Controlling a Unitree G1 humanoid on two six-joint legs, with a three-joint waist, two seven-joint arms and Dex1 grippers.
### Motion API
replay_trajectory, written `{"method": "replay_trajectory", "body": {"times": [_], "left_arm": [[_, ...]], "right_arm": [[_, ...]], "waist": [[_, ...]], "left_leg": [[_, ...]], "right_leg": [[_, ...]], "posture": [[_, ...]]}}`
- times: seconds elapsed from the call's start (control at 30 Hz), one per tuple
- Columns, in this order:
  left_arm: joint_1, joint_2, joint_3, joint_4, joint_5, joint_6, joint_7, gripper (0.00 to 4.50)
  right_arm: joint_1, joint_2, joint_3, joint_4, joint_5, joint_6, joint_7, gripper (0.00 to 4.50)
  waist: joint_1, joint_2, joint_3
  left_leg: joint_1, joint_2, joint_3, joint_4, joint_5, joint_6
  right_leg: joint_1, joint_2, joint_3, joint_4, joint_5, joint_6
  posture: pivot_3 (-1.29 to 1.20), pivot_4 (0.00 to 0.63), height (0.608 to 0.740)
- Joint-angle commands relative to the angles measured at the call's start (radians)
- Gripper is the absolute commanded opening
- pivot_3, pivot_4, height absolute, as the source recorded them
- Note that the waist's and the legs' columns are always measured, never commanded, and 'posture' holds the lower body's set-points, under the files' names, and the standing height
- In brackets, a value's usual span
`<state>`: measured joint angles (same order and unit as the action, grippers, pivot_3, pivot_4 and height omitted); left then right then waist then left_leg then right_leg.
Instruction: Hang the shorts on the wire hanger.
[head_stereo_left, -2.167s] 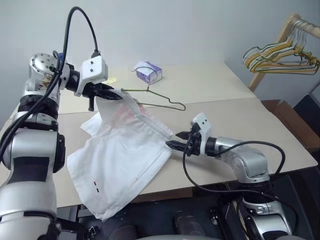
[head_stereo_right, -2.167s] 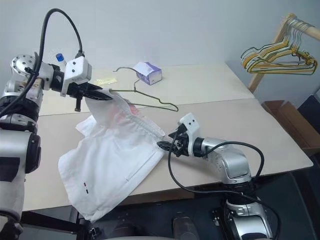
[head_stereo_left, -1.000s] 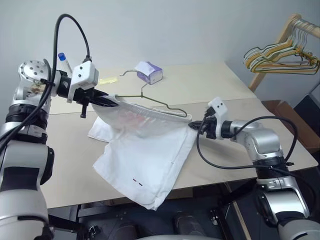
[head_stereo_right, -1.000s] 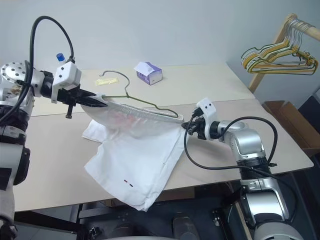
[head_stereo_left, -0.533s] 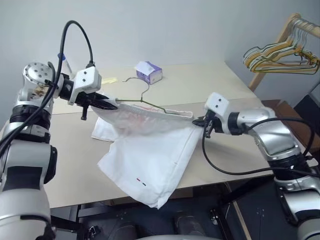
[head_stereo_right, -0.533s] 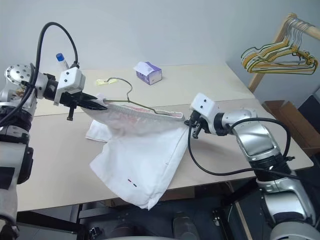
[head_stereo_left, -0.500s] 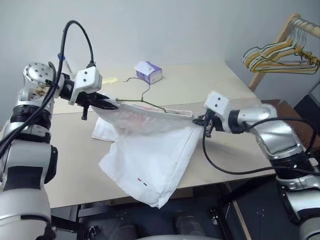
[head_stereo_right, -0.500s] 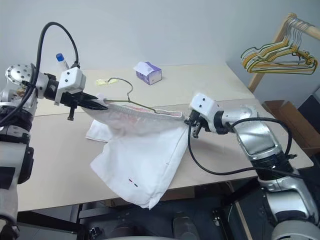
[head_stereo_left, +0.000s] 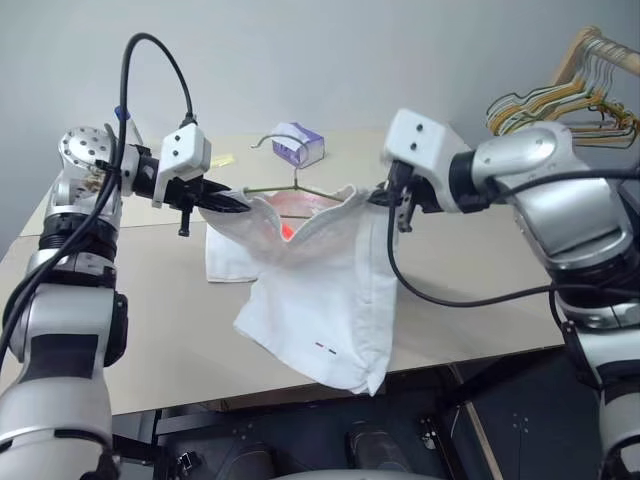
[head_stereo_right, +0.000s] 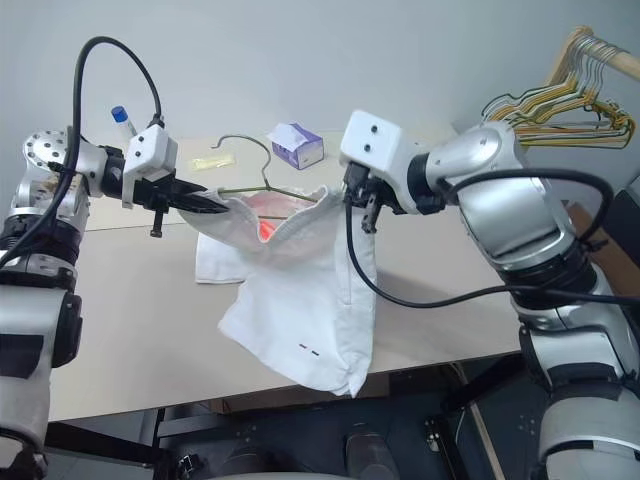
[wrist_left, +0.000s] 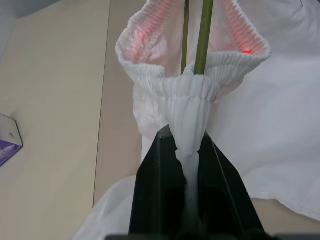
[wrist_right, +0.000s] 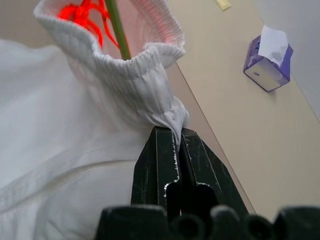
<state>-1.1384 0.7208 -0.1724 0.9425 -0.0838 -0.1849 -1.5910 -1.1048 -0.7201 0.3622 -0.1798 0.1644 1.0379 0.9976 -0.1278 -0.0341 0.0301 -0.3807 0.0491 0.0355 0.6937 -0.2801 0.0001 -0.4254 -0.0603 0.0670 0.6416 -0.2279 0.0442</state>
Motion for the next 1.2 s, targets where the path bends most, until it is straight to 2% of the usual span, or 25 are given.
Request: {"method": "replay_trajectory", "body": {"times": [0.03,0.17,0.3,0.47,0.57,0.73,1.2], "left_arm": [[0.007,0.003,0.024,-0.034,0.006,-0.006,0.025,0.0],[0.011,-0.003,0.049,-0.047,-0.021,0.017,0.024,0.0],[0.012,-0.005,0.063,-0.058,-0.02,0.023,0.023,0.0],[0.011,-0.004,0.067,-0.059,-0.012,0.022,0.023,0.0],[0.013,-0.007,0.066,-0.055,-0.01,0.019,0.029,0.0],[0.011,-0.013,0.067,-0.05,-0.007,0.015,0.043,0.0],[0.032,-0.009,0.084,-0.092,-0.04,0.033,-0.016,0.0]], "right_arm": [[-0.032,-0.003,-0.037,0.003,0.01,0.027,-0.016,0.02],[0.018,0.002,0.013,-0.015,-0.018,-0.021,-0.037,0.02],[0.068,-0.016,0.078,-0.018,-0.106,-0.168,-0.066,0.02],[0.074,0.001,0.054,-0.002,-0.121,-0.204,-0.068,0.02],[0.088,-0.013,0.048,-0.018,-0.119,-0.261,-0.039,0.75],[0.115,-0.028,0.035,-0.02,-0.101,-0.345,0.016,2.39],[0.147,0.071,-0.041,0.153,-0.063,-0.407,0.029,2.39]], "waist": [[0.0,0.0,0.0],[0.001,0.0,0.0],[0.0,0.0,0.0],[-0.001,0.0,0.0],[-0.003,0.0,0.0],[-0.003,0.0,0.0],[-0.016,0.0,0.0]], "left_leg": [[0.0,0.0,0.0,0.0,0.0,0.0],[-0.003,0.0,0.0,0.001,0.0,0.0],[-0.004,0.0,0.0,0.001,0.0,0.0],[-0.003,0.0,0.0,0.001,0.0,0.0],[-0.003,0.0,0.0,0.001,0.0,0.0],[-0.003,0.0,-0.001,0.001,0.0,0.001],[-0.003,0.0,-0.001,0.002,0.0,0.0]], "right_leg": [[0.0,0.0,0.0,0.0,0.0,0.0],[-0.002,0.0,-0.001,0.004,0.0,0.0],[-0.002,0.0,-0.001,0.004,0.0,0.0],[-0.002,0.0,-0.001,0.004,0.0,0.0],[-0.002,0.0,-0.001,0.004,0.0,0.0],[-0.002,0.0,-0.001,0.004,0.0,0.0],[-0.001,0.0,-0.001,0.004,0.0,0.0]], "posture": [[-0.09,0.0,0.74],[-0.09,0.0,0.74],[-0.09,0.0,0.74],[-0.09,0.0,0.74],[-0.09,0.0,0.74],[-0.09,0.0,0.74],[-0.08,0.0,0.74]]}}
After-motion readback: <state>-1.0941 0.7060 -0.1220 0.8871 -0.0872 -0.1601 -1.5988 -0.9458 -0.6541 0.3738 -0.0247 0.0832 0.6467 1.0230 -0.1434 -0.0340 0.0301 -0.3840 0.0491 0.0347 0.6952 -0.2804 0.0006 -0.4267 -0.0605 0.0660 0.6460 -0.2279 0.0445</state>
